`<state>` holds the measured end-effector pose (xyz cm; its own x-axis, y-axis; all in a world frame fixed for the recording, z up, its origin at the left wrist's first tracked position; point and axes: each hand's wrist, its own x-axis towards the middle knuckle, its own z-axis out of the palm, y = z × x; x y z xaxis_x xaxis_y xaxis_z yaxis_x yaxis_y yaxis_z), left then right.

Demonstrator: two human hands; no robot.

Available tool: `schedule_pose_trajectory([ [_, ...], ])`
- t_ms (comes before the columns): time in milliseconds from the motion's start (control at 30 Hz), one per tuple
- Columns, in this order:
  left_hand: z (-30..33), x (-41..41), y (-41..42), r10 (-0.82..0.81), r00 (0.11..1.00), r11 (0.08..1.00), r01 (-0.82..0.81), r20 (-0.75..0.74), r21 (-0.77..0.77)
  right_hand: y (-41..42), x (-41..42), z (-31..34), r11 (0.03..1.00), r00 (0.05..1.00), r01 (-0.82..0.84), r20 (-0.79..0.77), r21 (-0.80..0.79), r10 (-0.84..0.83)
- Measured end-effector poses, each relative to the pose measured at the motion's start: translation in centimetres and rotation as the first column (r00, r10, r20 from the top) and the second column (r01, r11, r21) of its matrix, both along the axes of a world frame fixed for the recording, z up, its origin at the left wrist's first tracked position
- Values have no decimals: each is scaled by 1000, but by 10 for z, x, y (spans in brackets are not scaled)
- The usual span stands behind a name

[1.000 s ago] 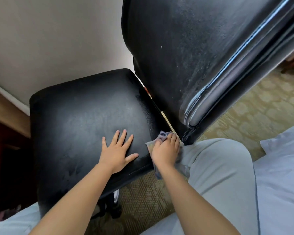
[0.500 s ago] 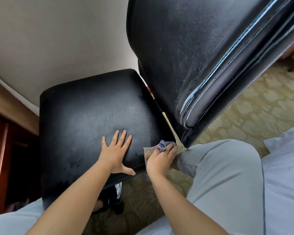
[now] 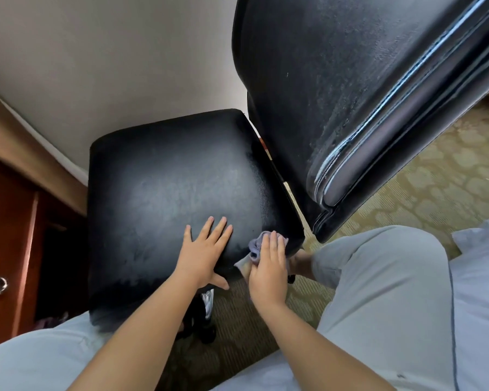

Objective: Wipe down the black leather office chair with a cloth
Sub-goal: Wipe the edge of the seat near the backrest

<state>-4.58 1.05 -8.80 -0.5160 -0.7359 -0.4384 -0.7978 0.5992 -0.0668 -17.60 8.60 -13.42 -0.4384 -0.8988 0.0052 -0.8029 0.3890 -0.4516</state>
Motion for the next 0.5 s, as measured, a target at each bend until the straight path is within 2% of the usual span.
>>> schedule_pose_trajectory([
  [67, 2, 2, -1, 0, 1000, 1000, 0, 8, -5, -9, -18, 5, 997, 996, 81, 36, 12, -81],
  [133, 2, 4, -1, 8, 1000, 1000, -7, 15, -21, -15, -32, 11, 981, 970, 187, 146, 57, -193],
  [200, 1, 4, 2, 23, 1000, 999, -23, 20, -42, -17, -37, 15, 962, 921, 260, 280, 79, -272],
  [300, 1, 0, 9, 24, 999, 997, -21, 40, -73, -16, -26, 16, 928, 852, 362, 373, 85, -366],
  [367, 2, -2, 12, 23, 999, 997, -19, 47, -69, -11, -9, 23, 884, 757, 447, 469, 136, -455],
  [500, 4, -1, 14, 55, 998, 998, -54, 35, -46, -5, 6, 30, 793, 498, 521, 641, 317, -584],
])
